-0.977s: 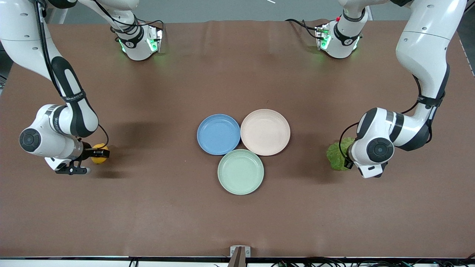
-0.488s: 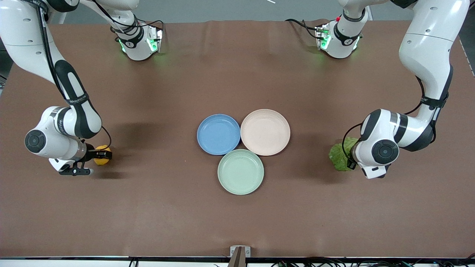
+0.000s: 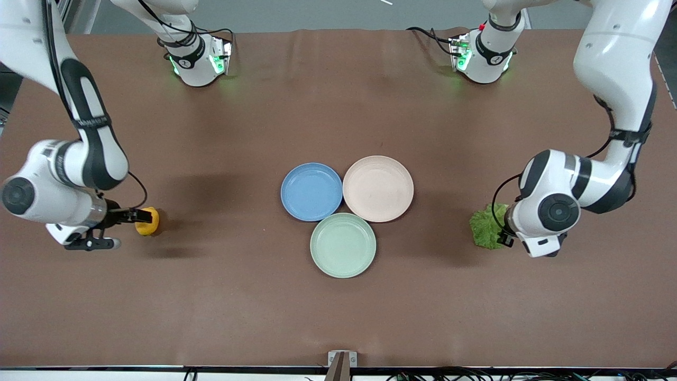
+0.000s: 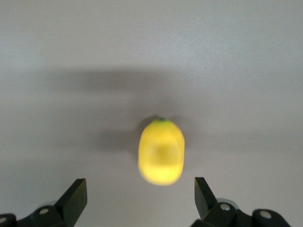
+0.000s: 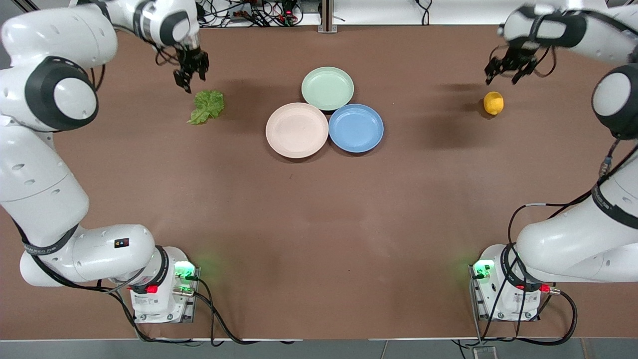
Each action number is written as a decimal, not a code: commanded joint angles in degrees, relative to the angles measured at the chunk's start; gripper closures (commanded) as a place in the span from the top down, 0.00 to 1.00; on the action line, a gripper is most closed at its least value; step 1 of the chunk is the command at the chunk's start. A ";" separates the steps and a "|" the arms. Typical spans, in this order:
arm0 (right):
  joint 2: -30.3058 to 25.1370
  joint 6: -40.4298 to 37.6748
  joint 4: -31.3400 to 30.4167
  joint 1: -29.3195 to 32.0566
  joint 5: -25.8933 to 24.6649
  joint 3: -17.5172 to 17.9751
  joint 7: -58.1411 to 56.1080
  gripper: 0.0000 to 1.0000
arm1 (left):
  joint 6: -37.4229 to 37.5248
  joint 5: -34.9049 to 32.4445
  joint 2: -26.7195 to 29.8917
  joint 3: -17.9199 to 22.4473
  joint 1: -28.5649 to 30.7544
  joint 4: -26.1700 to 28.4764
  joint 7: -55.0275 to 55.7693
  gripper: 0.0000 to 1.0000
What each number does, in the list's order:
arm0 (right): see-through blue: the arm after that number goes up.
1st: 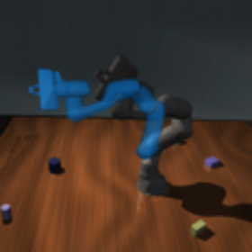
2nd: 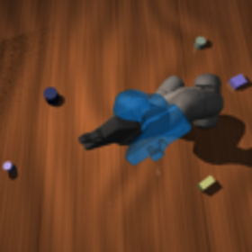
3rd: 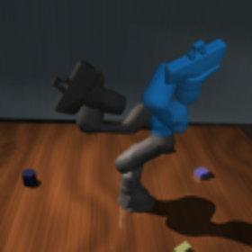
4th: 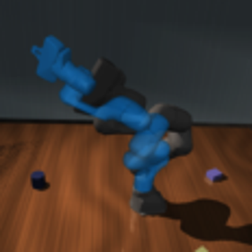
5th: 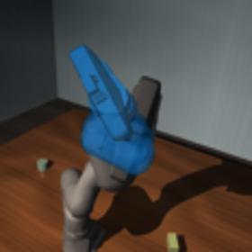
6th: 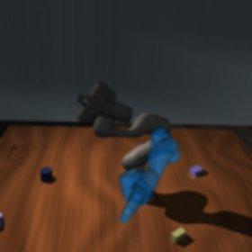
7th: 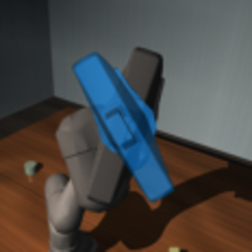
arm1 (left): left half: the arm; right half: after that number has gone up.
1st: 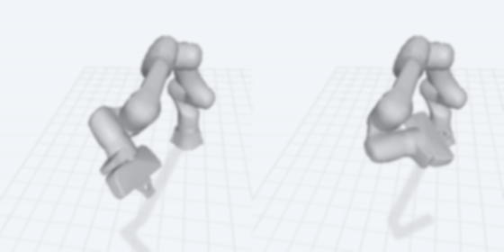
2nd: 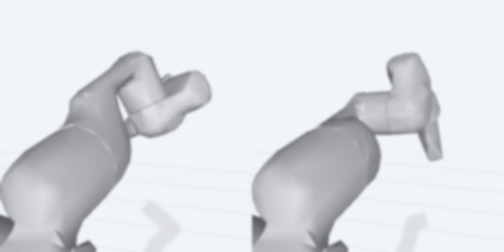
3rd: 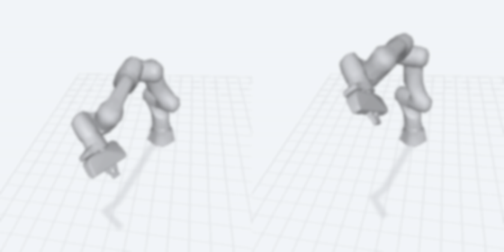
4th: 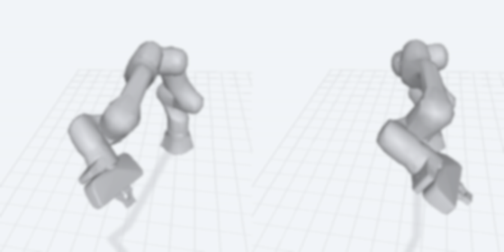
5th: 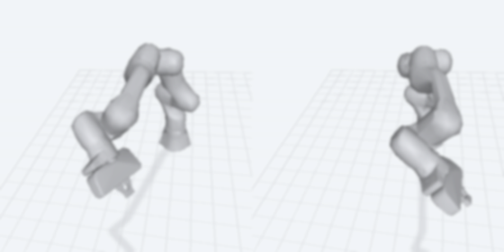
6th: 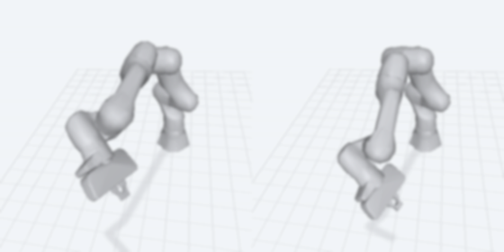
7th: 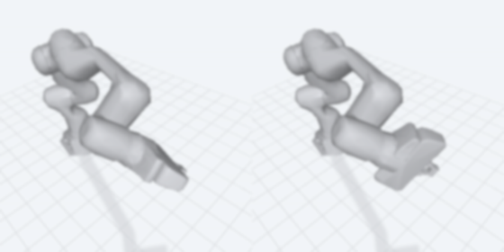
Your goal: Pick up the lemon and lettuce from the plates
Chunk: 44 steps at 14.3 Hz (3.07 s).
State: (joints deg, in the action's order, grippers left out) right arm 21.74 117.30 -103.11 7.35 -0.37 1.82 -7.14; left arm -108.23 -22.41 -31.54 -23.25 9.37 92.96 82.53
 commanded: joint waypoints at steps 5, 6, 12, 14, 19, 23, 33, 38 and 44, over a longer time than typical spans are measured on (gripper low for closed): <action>-18.48 -22.60 5.18 -1.37 -0.50 1.08 1.07 1.00 | 13.57 6.49 8.33 -3.29 0.47 -11.39 -15.79 1.00; -19.10 -25.68 7.20 -1.72 -0.50 1.17 1.08 1.00 | 14.44 7.63 9.38 -3.29 0.38 -12.18 -18.17 1.00; -19.63 -35.81 16.88 -2.52 0.11 3.09 5.89 1.00 | 18.57 8.00 17.47 -3.11 0.47 -12.80 -32.76 1.00; -21.20 -36.17 16.80 -2.52 0.20 4.07 7.05 1.00 | 20.34 8.17 19.85 -3.11 0.47 -12.80 -37.85 1.00; -22.53 -36.26 15.57 -2.96 3.63 4.34 7.14 1.00 | 23.76 10.70 24.07 -2.50 2.21 -12.80 -47.79 1.00; -24.46 -35.47 13.90 -3.22 3.63 4.34 7.05 1.00 | 23.86 15.28 29.32 2.23 1.97 -8.96 -56.84 1.00; -28.77 -30.37 11.17 -2.08 2.22 3.72 6.96 1.00 | 20.69 18.37 33.48 14.20 -4.46 -4.45 -74.52 1.00; -28.77 -30.37 11.35 -1.73 2.31 3.72 6.53 1.00 | 19.99 20.56 33.21 13.94 -4.36 -4.54 -74.62 1.00; -28.77 -30.37 11.35 -1.73 2.13 3.72 6.35 1.00 | 20.78 20.65 33.83 13.32 -4.45 -3.40 -75.23 1.00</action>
State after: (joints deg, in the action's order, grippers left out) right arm -6.26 86.83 -91.42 5.00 2.13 5.25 -0.70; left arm -87.34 -2.84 0.60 -9.92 5.04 87.58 8.95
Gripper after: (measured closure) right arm 0.000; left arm 0.000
